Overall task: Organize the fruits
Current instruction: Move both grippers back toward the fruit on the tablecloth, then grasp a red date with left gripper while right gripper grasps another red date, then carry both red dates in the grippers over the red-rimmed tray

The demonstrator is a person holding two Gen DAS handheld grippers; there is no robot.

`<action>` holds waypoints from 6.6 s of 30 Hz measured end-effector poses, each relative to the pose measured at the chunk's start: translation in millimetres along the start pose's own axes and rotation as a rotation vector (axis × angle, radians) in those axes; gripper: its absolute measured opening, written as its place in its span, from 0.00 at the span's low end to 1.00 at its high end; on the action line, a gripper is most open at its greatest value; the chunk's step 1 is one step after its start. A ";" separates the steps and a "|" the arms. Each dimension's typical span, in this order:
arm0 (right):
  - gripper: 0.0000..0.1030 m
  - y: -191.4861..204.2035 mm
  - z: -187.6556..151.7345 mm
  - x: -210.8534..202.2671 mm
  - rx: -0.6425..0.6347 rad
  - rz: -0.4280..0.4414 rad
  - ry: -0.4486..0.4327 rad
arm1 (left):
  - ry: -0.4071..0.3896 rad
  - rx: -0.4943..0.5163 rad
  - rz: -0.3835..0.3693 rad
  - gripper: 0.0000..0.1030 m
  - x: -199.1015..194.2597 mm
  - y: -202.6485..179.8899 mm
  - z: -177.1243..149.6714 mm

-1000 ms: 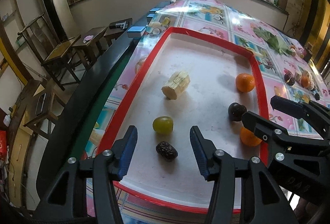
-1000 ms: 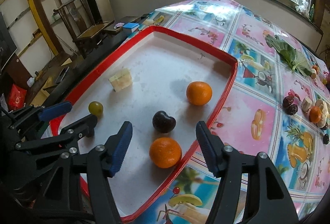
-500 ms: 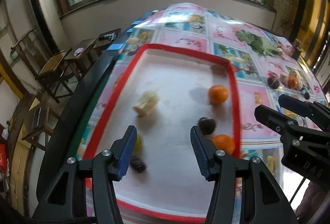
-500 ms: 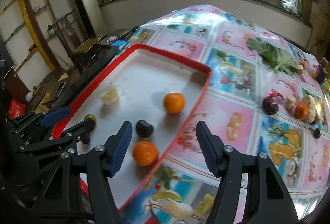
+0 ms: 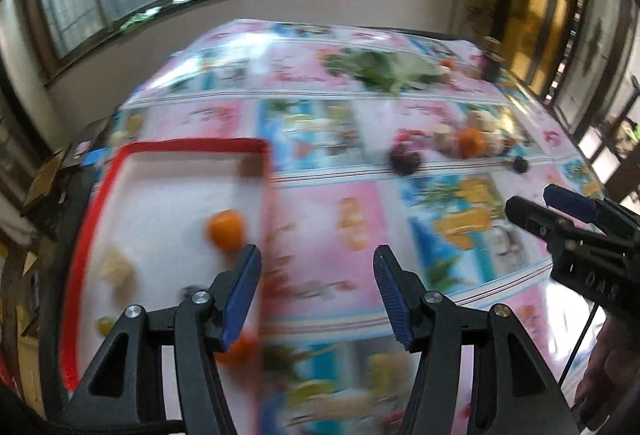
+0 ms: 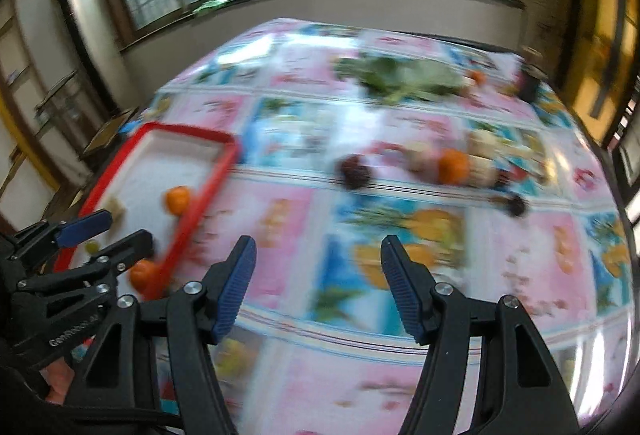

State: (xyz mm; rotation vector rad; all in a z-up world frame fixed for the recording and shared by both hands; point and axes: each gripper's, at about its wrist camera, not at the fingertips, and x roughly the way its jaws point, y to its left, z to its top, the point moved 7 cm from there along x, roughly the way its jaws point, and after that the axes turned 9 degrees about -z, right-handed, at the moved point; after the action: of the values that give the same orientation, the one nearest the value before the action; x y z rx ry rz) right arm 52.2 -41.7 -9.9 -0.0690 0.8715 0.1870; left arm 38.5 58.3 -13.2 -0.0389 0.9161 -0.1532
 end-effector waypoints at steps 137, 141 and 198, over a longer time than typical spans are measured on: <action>0.26 -171.7 22.9 98.8 0.079 -0.155 0.072 | 0.054 -0.046 -0.123 0.25 83.5 -61.7 29.1; 0.25 -169.9 25.2 100.5 0.055 -0.167 0.071 | 0.061 -0.035 -0.120 0.25 86.5 -63.4 29.1; 0.25 191.4 54.7 98.6 -0.328 0.186 0.105 | 0.031 -0.293 0.211 0.25 3.7 183.8 -11.6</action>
State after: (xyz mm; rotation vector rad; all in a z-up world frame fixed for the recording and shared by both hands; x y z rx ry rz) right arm 118.8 166.8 -47.2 -0.3064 0.9460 0.5040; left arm 52.8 239.8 -41.3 -0.2114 0.9617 0.1775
